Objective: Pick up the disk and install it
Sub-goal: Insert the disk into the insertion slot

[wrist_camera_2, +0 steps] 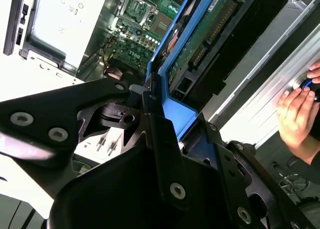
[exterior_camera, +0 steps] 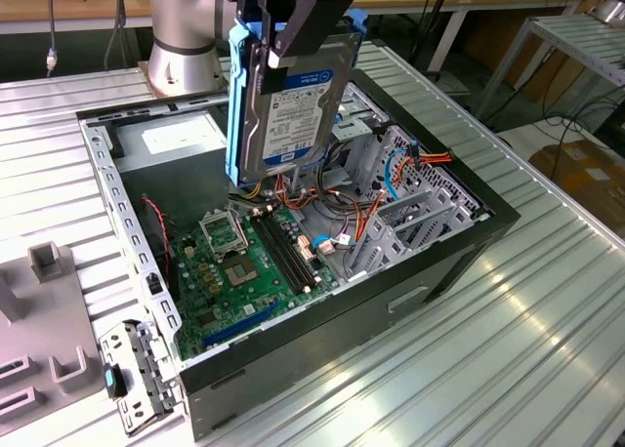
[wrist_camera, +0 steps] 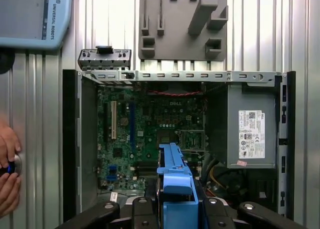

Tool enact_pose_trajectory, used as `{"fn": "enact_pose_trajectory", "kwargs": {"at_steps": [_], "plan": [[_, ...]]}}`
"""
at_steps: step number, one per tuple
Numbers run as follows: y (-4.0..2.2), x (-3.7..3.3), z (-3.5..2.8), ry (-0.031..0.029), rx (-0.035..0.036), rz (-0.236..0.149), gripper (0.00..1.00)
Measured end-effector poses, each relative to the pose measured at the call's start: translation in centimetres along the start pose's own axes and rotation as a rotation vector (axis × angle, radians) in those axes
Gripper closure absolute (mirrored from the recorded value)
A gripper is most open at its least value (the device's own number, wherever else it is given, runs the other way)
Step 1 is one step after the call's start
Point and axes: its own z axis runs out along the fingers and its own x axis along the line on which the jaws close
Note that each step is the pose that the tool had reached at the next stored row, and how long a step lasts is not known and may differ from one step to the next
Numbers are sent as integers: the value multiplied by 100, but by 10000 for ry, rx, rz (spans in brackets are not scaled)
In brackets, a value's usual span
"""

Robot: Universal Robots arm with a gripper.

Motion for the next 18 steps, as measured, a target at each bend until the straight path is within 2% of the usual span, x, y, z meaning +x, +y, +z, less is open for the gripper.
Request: {"fn": "enact_pose_trajectory", "kwargs": {"at_steps": [7,11,15,18], "plan": [[-11,163,10,-2,-1,0,63],[-37,214,12,14,-2,0,63],[-116,222,16,20,-2,1,63],[-212,223,20,20,-2,0,63]]}}
